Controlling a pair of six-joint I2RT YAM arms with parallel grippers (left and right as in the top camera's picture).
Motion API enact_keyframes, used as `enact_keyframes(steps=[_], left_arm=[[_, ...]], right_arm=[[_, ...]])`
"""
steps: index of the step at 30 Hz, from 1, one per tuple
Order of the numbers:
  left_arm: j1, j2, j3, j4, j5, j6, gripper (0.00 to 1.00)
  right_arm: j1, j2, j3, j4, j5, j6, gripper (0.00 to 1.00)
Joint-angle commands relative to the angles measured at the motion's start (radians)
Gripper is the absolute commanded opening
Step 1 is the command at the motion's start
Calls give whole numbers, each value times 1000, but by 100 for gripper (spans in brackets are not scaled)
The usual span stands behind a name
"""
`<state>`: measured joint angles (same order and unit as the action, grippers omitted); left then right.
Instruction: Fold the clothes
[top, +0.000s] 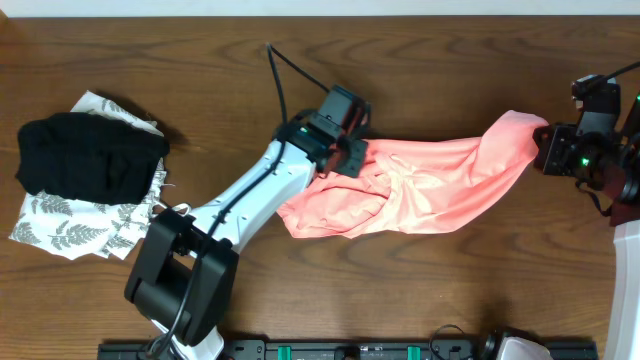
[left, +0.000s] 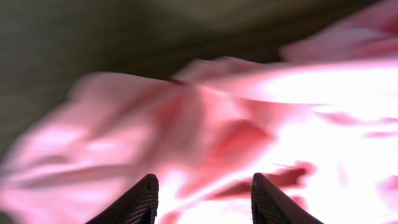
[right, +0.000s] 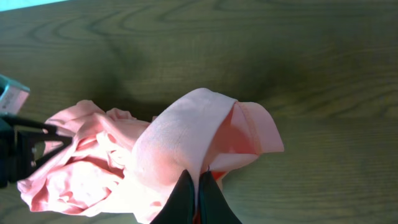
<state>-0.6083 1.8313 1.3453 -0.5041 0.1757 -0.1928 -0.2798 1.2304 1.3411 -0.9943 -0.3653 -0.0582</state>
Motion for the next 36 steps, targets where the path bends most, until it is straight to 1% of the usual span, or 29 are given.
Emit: enact_keyframes(steps=[1,4,8,11,15,21,25,29,36], left_arm=[[-47,-21,-5,13,154,-132,49],[-98,-15,-5,55,153,-136,49],[-140,19,-5,76,123,-232,49],[-141,62,-5,105,97,-260,49],[-134,117,-5,155,96,-289,49],[-133,179,-5,190,93,-288,49],[-133,189,-5,217,94,-288,49],[-133,188,-5,269,183,-288,49],[-135,188,-5,281,217,-288,47]], right_arm=[[5,0,19,3,4,12,1],[5,0,19,3,4,12,1],[5,0,19,2,4,12,1],[4,0,19,-1,4,12,1],[4,0,19,-1,4,12,1],[4,0,19,-2,11,12,1],[5,0,19,-2,11,12,1],[5,0,19,-2,11,12,1],[5,0,19,-1,14,12,1]])
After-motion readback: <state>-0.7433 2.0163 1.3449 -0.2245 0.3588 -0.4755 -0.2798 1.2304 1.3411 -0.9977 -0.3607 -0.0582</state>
